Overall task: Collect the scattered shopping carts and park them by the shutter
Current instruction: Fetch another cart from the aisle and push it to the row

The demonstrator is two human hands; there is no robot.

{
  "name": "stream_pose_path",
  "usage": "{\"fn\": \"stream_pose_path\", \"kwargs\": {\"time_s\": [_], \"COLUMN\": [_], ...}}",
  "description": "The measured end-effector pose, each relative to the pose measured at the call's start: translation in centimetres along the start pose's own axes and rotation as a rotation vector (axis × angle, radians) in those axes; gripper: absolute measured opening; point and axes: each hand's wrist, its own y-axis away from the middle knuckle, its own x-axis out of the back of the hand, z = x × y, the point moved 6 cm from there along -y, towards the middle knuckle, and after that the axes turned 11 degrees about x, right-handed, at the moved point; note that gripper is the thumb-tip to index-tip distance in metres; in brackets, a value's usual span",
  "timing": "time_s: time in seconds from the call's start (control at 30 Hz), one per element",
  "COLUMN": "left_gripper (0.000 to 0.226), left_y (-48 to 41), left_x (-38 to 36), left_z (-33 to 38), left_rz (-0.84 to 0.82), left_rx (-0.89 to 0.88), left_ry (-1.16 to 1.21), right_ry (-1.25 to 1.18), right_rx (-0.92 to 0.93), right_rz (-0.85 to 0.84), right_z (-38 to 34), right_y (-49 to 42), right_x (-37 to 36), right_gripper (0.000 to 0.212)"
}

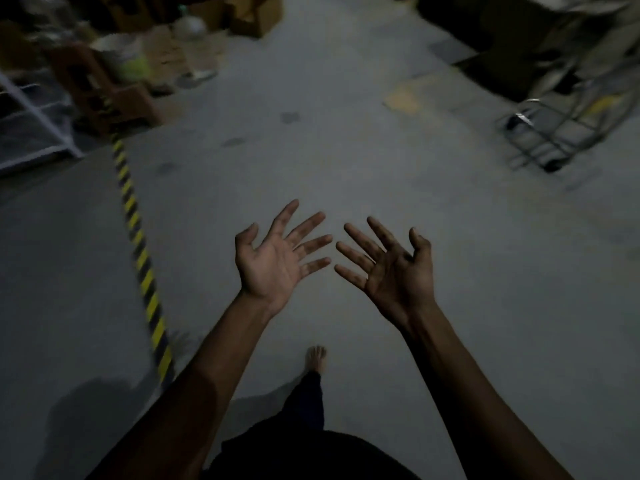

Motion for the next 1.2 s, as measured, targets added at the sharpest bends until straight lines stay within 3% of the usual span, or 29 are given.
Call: {"fn": "stream_pose_path", "kwargs": {"time_s": [0.17,0.3,0.57,0.77,0.9,1.03,1.2], "left_gripper": [0.077,0.077,0.074,0.054,0.063,0.070,0.076], "left_y": [-10.6,-18.0,-29.9,-39.9,-46.1,-51.9,-56.9], "left_x": [-5.0,-8.9,-19.2,-29.0,-35.5,-42.3,-50.7], "left_z": [3.6,6.4,5.6,3.0,0.2,-2.4,-5.3], "left_rz": [-0.080,-0.089,-0.253,-0.258,-0.258,-0.280,-0.198], "left_rx": [0.087,0.043,0.076,-0.107,-0.215,-0.242,-0.465], "left_ry": [-0.333,-0.626,-0.847,-1.145,-1.376,-1.580,-1.900], "right_ry": [0.217,0.457,0.660,1.023,1.462,1.671,1.883], "right_rx": [0.178,0.313,0.453,0.552,0.555,0.501,0.423], "right_rz": [0.152,0.254,0.438,0.584,0.603,0.586,0.620], "right_z": [-8.4,-14.0,-22.6,-31.8,-38.5,-45.6,-53.2], "right_y": [-5.7,-9.8,-15.1,-19.3,-22.3,-24.3,-26.0], "right_x": [2.7,5.2,10.6,18.8,23.8,28.2,34.4], "right_gripper": [0.058,0.054,0.056,0.059,0.056,0.057,0.068]}}
